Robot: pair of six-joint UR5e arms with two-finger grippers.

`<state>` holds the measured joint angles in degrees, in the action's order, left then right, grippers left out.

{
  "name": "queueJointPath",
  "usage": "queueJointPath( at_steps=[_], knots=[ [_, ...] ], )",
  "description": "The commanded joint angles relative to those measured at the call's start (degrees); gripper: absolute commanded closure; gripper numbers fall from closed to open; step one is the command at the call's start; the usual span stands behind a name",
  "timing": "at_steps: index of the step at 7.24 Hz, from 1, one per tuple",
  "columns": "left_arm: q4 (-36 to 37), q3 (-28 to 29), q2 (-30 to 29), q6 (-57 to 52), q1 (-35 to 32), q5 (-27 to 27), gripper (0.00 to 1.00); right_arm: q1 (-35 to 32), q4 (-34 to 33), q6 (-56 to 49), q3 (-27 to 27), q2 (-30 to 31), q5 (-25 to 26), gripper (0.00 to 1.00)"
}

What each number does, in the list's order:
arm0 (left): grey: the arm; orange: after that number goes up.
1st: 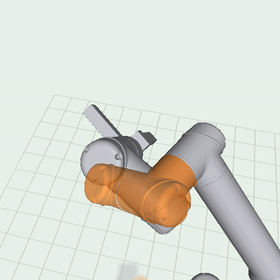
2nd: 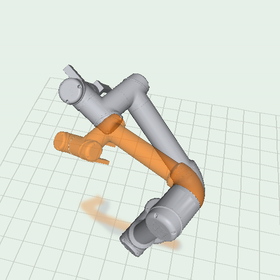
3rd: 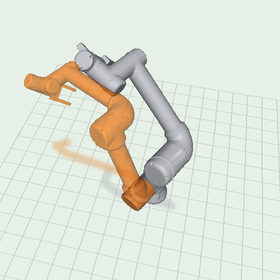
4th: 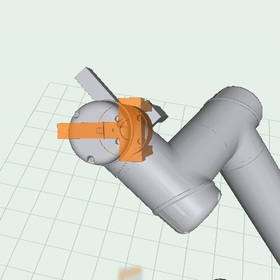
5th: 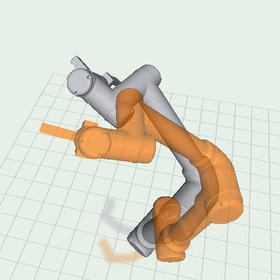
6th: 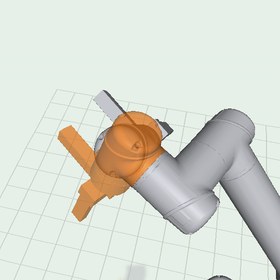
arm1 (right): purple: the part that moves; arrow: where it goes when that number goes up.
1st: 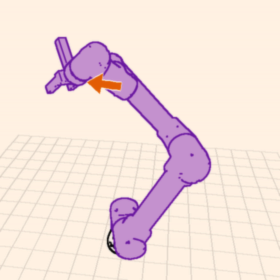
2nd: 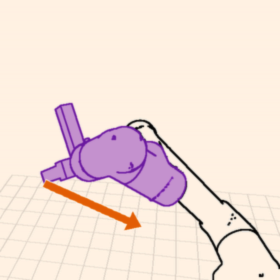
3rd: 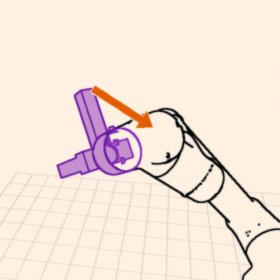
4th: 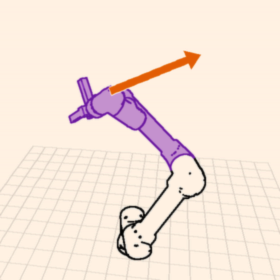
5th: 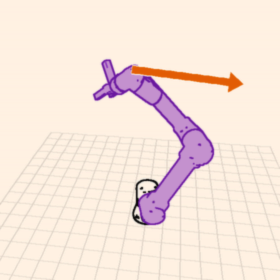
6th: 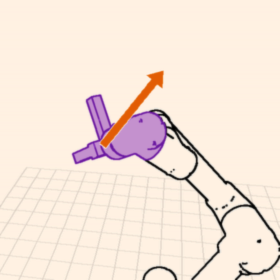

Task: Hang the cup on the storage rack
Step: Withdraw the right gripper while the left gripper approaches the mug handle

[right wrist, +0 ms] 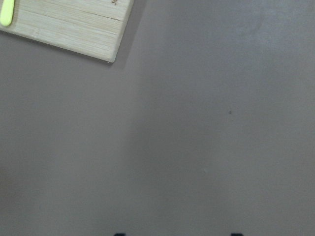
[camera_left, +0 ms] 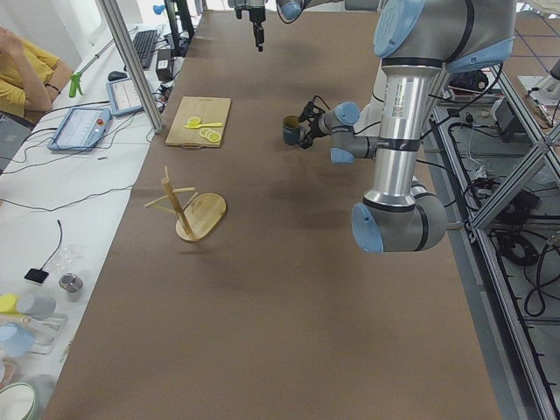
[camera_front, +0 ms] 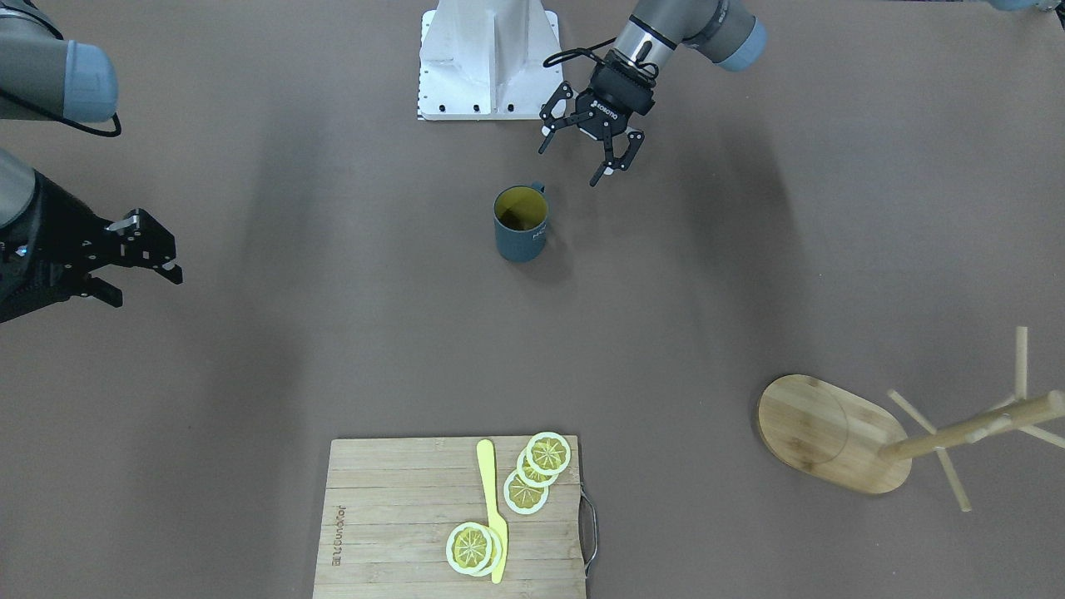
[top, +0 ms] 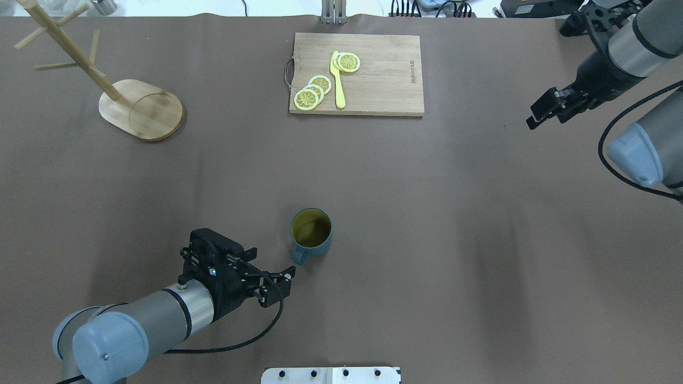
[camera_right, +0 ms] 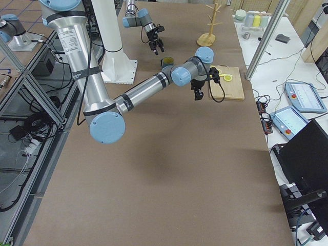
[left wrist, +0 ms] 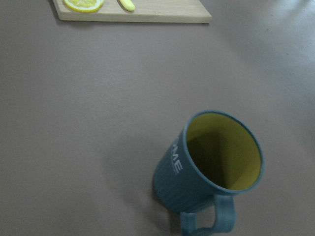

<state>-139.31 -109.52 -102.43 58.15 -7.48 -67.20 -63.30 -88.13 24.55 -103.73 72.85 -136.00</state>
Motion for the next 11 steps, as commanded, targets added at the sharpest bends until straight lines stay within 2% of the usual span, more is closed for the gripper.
queueJointPath(
  at_steps=[1, 2, 3, 4, 7, 9, 11],
  knots=[
    [0.0, 1.32, -1.1, -0.76, 4.64, 11.08, 0.03, -2.08, 0.32, -1.34, -0.42, 1.76, 0.47, 0.23],
    [-0.26, 3.41, -3.02, -0.84, 5.71, 15.04, 0.03, -2.88, 0.59, -1.43, -0.6, 2.12, 0.73, 0.23],
    [-0.52, 6.31, -4.95, -0.76, 6.33, 17.87, 0.03, -3.58, 0.59, -1.35, -0.42, 2.12, 0.91, 0.0],
    [-3.22, 7.12, -5.06, -0.76, 7.38, 19.98, 0.03, -5.33, 0.5, -1.95, 0.1, 2.65, 1.0, 0.0],
    [-7.1, 10.81, -5.32, -0.75, 7.65, 23.34, 0.03, -11.66, -0.02, -14.91, 0.19, 9.05, 0.91, 0.0],
    [-7.73, 12.39, -5.41, -0.84, 7.83, 25.26, 0.03, -11.85, -0.03, -16.2, 0.37, 9.24, 1.0, 0.0],
    [-7.91, 13.19, -7.85, -6.78, 7.83, 25.19, 0.06, -11.94, 0.06, -16.2, 0.37, 9.42, 1.09, 0.0]
  ],
)
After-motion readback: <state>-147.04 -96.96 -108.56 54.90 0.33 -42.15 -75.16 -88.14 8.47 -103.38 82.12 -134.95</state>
